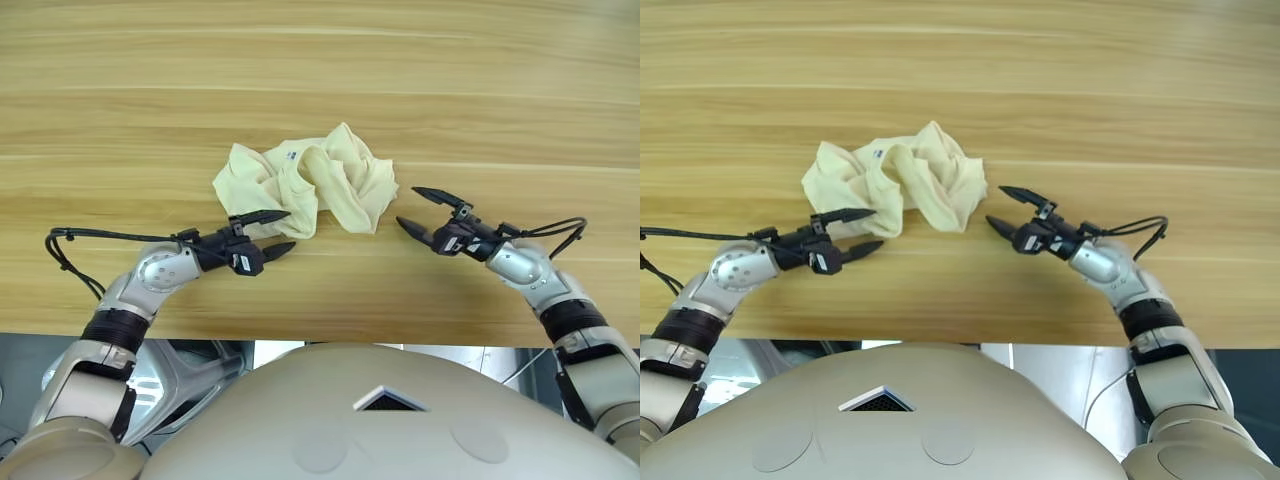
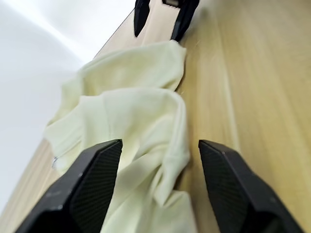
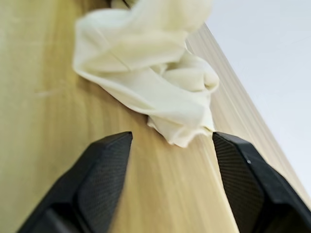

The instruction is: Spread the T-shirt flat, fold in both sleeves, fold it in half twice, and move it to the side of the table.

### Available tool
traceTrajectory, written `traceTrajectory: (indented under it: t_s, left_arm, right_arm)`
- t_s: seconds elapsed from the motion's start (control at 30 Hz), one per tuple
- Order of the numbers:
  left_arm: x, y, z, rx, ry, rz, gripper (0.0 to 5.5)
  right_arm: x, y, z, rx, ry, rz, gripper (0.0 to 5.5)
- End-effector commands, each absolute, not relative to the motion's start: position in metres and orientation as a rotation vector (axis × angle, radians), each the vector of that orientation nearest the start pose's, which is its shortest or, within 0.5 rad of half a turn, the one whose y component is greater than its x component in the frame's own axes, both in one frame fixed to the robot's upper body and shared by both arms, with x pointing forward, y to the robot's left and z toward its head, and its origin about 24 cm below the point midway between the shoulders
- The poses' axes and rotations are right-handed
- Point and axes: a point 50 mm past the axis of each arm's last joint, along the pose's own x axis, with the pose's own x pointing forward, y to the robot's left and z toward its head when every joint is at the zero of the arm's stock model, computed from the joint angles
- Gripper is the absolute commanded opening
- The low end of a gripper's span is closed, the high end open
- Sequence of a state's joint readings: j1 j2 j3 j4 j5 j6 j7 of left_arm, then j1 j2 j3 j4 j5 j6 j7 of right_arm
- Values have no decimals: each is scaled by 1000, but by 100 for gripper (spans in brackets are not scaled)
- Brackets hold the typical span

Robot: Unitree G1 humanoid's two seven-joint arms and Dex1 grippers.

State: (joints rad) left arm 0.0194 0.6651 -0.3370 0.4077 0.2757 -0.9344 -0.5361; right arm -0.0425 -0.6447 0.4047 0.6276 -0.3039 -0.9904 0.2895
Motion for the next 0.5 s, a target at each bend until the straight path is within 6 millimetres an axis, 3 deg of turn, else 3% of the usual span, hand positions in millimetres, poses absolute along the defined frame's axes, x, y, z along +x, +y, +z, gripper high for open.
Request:
traceTrajectory:
  t_s: [0.03,0.5]
  left_arm:
    - [192,191,1,902,-140,-1143,293]
    - [176,185,-4,874,-139,-1250,293]
  right_arm:
    - [146,-197,-55,-808,122,1237,307]
    - [135,-170,-61,-763,97,1360,307]
